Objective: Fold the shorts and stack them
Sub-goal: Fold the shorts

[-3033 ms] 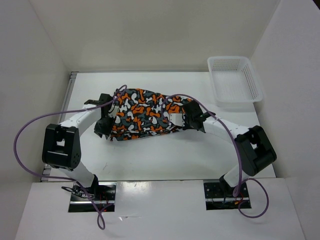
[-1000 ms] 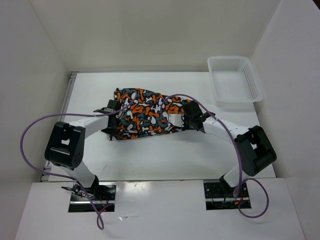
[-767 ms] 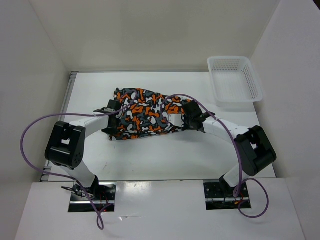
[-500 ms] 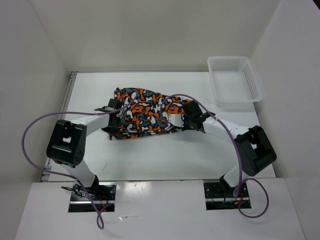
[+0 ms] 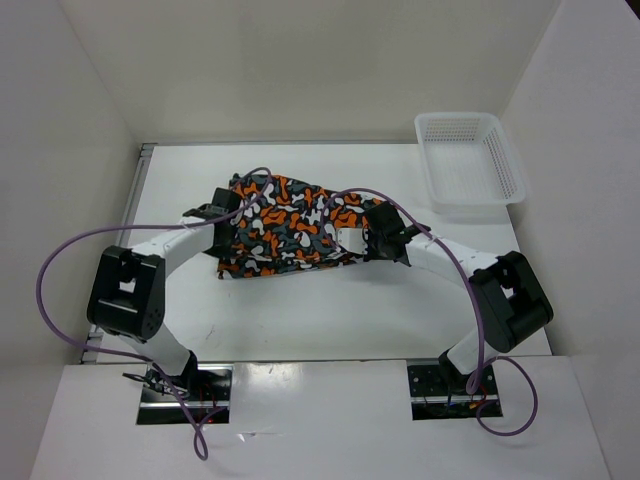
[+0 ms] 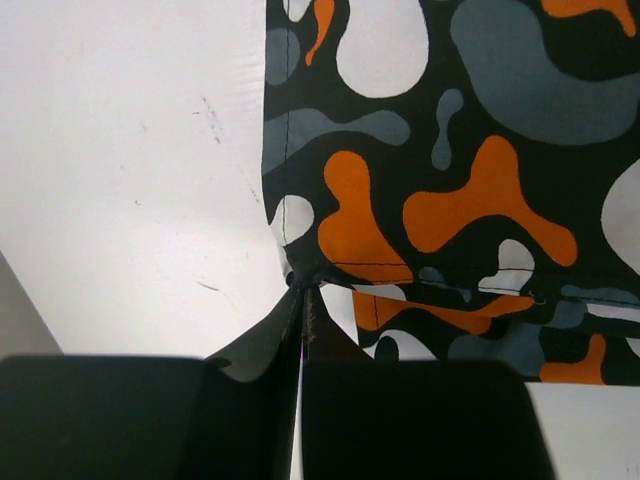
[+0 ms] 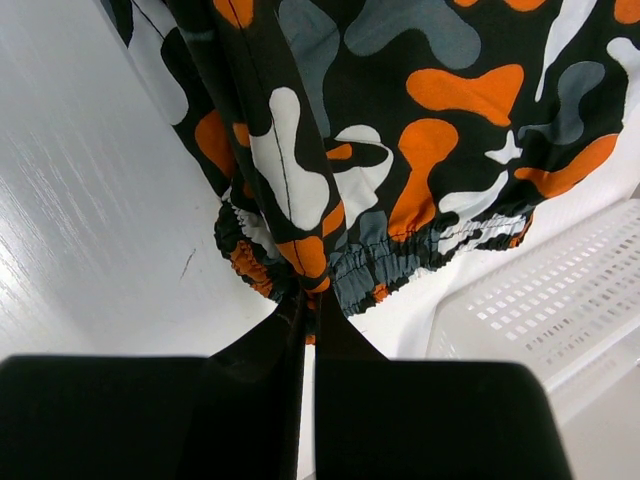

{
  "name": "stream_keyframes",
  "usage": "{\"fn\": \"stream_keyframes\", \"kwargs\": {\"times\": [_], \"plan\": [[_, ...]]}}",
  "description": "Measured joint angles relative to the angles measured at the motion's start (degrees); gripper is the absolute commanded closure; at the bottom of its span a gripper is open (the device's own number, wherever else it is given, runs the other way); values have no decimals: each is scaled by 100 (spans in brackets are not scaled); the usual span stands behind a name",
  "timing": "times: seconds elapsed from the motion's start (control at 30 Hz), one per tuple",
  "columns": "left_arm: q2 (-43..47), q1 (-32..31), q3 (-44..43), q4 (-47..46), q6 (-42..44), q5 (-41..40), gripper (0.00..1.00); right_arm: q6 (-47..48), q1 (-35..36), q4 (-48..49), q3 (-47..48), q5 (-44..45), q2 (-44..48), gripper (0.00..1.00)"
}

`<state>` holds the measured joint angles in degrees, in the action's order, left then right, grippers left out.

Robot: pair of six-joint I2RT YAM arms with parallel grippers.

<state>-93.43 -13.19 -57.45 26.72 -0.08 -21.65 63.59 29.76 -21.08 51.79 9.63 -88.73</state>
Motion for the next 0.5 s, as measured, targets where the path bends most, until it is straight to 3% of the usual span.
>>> {"fn": "stream_keyframes", "kwargs": {"times": [0.37,0.5], "plan": [[273,-24,-1115,1709,-9,544,100,22,0,4,-50,74,85,100],[463,-131,-1069,2402,-11,881,100,66,0,13,-50,127,109,100]]}}
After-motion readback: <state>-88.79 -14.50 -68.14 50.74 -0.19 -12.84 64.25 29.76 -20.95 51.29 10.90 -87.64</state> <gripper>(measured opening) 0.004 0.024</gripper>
